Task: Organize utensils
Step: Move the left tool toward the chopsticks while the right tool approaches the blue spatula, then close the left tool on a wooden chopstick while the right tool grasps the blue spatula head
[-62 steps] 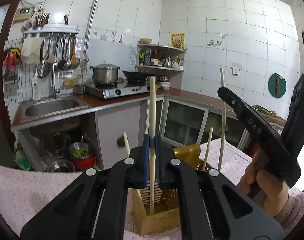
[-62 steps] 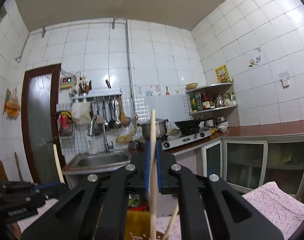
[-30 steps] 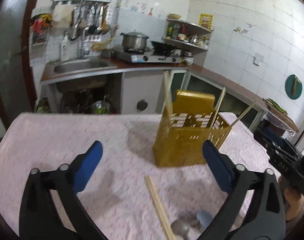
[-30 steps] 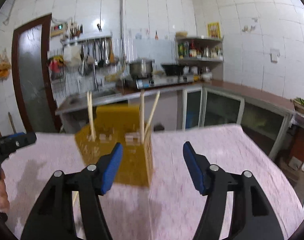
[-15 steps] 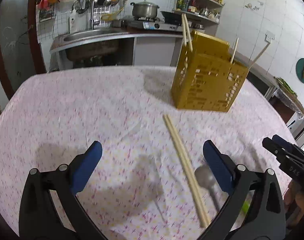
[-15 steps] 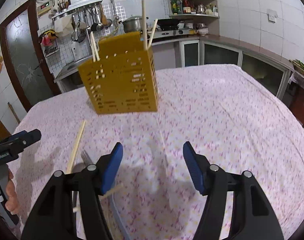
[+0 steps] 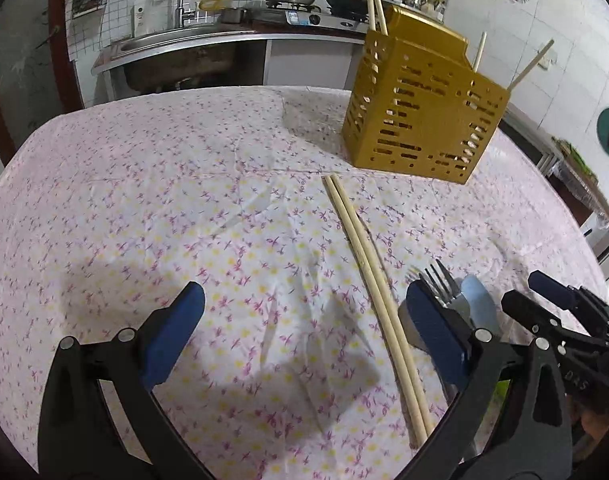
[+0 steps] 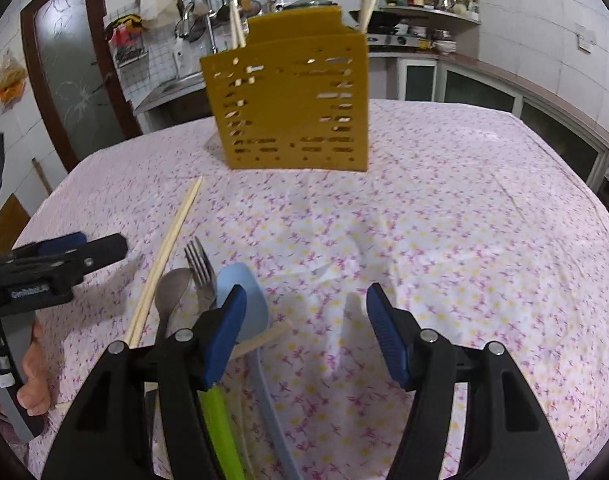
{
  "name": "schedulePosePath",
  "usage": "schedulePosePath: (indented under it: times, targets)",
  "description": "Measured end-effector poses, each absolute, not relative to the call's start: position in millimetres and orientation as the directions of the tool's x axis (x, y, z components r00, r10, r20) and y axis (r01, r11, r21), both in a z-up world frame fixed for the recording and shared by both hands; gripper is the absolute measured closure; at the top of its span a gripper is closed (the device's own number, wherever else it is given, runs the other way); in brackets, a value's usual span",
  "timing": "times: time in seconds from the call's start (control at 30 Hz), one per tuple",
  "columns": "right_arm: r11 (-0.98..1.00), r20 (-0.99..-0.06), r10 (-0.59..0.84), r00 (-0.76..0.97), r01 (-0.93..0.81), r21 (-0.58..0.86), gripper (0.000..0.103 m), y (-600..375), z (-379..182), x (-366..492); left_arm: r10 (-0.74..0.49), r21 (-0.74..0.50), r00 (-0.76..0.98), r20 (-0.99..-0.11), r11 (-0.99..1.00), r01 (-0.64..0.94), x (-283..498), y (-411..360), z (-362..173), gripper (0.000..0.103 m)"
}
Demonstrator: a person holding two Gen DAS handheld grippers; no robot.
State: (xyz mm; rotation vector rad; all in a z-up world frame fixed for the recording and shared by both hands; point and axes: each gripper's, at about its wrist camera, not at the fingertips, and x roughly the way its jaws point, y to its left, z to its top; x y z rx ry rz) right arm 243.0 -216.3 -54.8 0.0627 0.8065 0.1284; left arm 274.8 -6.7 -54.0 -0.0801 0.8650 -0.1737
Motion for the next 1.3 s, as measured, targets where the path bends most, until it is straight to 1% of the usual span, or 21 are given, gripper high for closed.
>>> schedulePosePath:
  times: [0.03,0.1,0.17,0.23,0.3,0.43,0.5,0.53,0.57,0.6,0.67,0.73,0.8,0.83,0.93,0.97,1.03,1.07,1.13,1.3]
  targets:
    - [0.990,-0.724,0.143,0.675,-0.100,0.102,0.041,-213.7,-56.7,245.3,-0.176,-0.131,0.632,-0.755,0.984,0.118,277.0,-8.5,-55.7,0.007]
    - [0.988,-0.737,0.150,0.659,-0.115,0.098,0.042,-209.9,-59.8,248.4,-0.181,-0.134,0.621,-0.763,0.983,0.122,282.8,-12.1,-58.4,0.014]
    - [0.987,-0.745,0.158,0.648,-0.127,0.099,0.042,-208.3,-62.5,250.5,-0.194,-0.147,0.614,-0.765,0.981,0.127,287.4,-14.6,-58.8,0.017]
    - [0.985,-0.754,0.167,0.635,-0.137,0.103,0.042,-206.8,-64.7,252.5,-0.204,-0.153,0.610,-0.766,0.979,0.135,292.4,-18.5,-59.2,0.024]
    - [0.984,-0.759,0.172,0.628,-0.144,0.104,0.045,-205.1,-65.9,254.1,-0.209,-0.152,0.600,-0.772,0.978,0.145,297.4,-23.2,-60.0,0.032]
    - [0.984,-0.765,0.164,0.623,-0.157,0.082,0.047,-198.7,-66.8,255.1,-0.215,-0.151,0.583,-0.784,0.976,0.157,307.1,-33.1,-63.5,0.041]
    - [0.983,-0.765,0.165,0.623,-0.165,0.078,0.052,-197.0,-66.4,255.9,-0.214,-0.152,0.571,-0.793,0.976,0.155,313.0,-36.9,-66.4,0.047]
    - [0.982,-0.765,0.168,0.622,-0.169,0.078,0.056,-195.8,-66.3,256.4,-0.204,-0.138,0.576,-0.792,0.978,0.157,314.5,-39.5,-66.4,0.048]
    - [0.982,-0.765,0.171,0.621,-0.174,0.078,0.061,-194.7,-66.2,256.9,-0.200,-0.131,0.577,-0.792,0.979,0.159,315.3,-40.4,-66.3,0.053]
    - [0.980,-0.766,0.177,0.618,-0.185,0.078,0.063,-192.2,-65.9,258.0,-0.198,-0.125,0.576,-0.793,0.979,0.164,317.2,-41.5,-66.4,0.056]
    - [0.977,-0.768,0.186,0.613,-0.199,0.078,0.070,-189.2,-66.1,259.5,-0.200,-0.126,0.574,-0.794,0.978,0.167,320.5,-42.7,-66.7,0.061]
    - [0.976,-0.768,0.190,0.612,-0.204,0.079,0.073,-186.8,-66.4,258.6,-0.191,-0.108,0.573,-0.797,0.978,0.176,323.3,-46.6,-66.7,0.062]
    - [0.974,-0.768,0.196,0.610,-0.210,0.082,0.079,-184.3,-66.3,257.2,-0.175,-0.076,0.576,-0.798,0.978,0.192,326.4,-51.6,-67.0,0.063]
    - [0.972,-0.767,0.203,0.608,-0.219,0.084,0.083,-183.0,-66.1,256.4,-0.173,-0.069,0.579,-0.797,0.978,0.198,327.2,-52.4,-67.2,0.065]
    - [0.974,-0.765,0.181,0.618,-0.222,0.051,0.084,-178.4,-65.6,253.5,-0.185,-0.072,0.581,-0.793,0.975,0.212,327.3,-52.0,-66.0,0.076]
    - [0.974,-0.765,0.181,0.618,-0.219,0.053,0.085,-179.3,-65.3,253.8,-0.208,-0.094,0.575,-0.792,0.971,0.221,327.6,-50.6,-65.4,0.086]
    - [0.975,-0.764,0.194,0.615,-0.210,0.079,0.088,-183.6,-64.8,254.8,-0.229,-0.122,0.567,-0.791,0.968,0.221,327.3,-46.8,-64.4,0.088]
    - [0.974,-0.763,0.203,0.614,-0.206,0.093,0.092,-186.3,-64.5,255.5,-0.232,-0.124,0.567,-0.790,0.967,0.223,327.3,-45.9,-64.4,0.088]
    - [0.971,-0.754,0.225,0.618,-0.203,0.123,0.096,-191.3,-61.4,254.3,-0.233,-0.121,0.571,-0.787,0.966,0.228,327.0,-46.2,-64.5,0.088]
    - [0.969,-0.745,0.243,0.621,-0.189,0.159,0.098,-201.1,-57.9,252.5,-0.253,-0.146,0.569,-0.782,0.963,0.228,324.6,-41.9,-65.9,0.091]
